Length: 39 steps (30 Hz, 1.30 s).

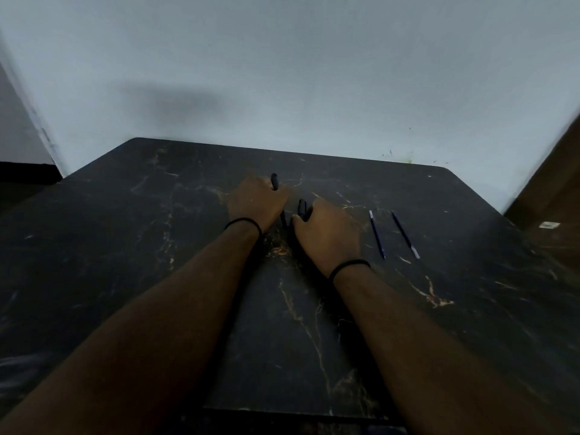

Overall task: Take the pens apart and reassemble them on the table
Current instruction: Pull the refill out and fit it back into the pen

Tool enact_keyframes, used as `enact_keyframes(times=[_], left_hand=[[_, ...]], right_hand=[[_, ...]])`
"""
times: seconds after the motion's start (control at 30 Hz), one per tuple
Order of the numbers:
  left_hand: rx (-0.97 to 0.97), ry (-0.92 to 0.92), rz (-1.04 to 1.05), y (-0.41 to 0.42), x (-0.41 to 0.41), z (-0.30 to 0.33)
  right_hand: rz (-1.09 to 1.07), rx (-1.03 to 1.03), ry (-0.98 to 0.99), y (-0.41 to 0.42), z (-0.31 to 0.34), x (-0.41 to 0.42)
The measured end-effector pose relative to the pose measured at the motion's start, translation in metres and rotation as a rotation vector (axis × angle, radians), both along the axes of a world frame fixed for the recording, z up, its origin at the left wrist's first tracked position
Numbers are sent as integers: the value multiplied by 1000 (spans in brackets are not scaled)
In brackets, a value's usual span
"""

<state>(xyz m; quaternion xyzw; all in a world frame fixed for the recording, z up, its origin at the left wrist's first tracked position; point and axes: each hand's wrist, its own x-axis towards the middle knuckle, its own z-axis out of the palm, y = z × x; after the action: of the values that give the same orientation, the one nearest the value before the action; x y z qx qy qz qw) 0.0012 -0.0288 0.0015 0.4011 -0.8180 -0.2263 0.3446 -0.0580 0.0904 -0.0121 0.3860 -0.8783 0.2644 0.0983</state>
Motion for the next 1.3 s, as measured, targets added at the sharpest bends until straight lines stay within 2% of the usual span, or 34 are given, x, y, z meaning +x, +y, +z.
enact_keyframes(times=[0.1, 0.17, 0.33, 0.43, 0.57, 0.73, 0.9, 1.07, 1.13, 1.2, 1.3], left_hand=[[36, 29, -12, 2, 2, 2], [107, 116, -48, 3, 1, 3], [515, 562, -272, 13, -5, 6], [688, 671, -367, 15, -7, 9], [752, 684, -470, 20, -11, 10], [784, 672, -571, 32, -14, 11], [807, 769, -562, 20, -11, 10], [797, 727, -560, 15, -7, 7], [811, 694, -666, 17, -7, 6], [852, 681, -793, 21, -7, 7], [875, 665, -879, 24, -7, 7]], right_hand=[[-10, -74, -66, 1, 0, -3], [-26, -215, -167, 5, 3, -7], [-5, -532, -313, 18, 9, -21], [44, -647, -411, 15, 10, -24], [230, -730, -709, 15, 18, -18], [439, -774, -831, 16, 21, -15], [392, -609, -731, 20, 19, -19], [357, -517, -580, 20, 16, -17], [370, -573, -656, 22, 21, -15], [401, -630, -822, 26, 26, -13], [431, -653, -969, 28, 30, -15]])
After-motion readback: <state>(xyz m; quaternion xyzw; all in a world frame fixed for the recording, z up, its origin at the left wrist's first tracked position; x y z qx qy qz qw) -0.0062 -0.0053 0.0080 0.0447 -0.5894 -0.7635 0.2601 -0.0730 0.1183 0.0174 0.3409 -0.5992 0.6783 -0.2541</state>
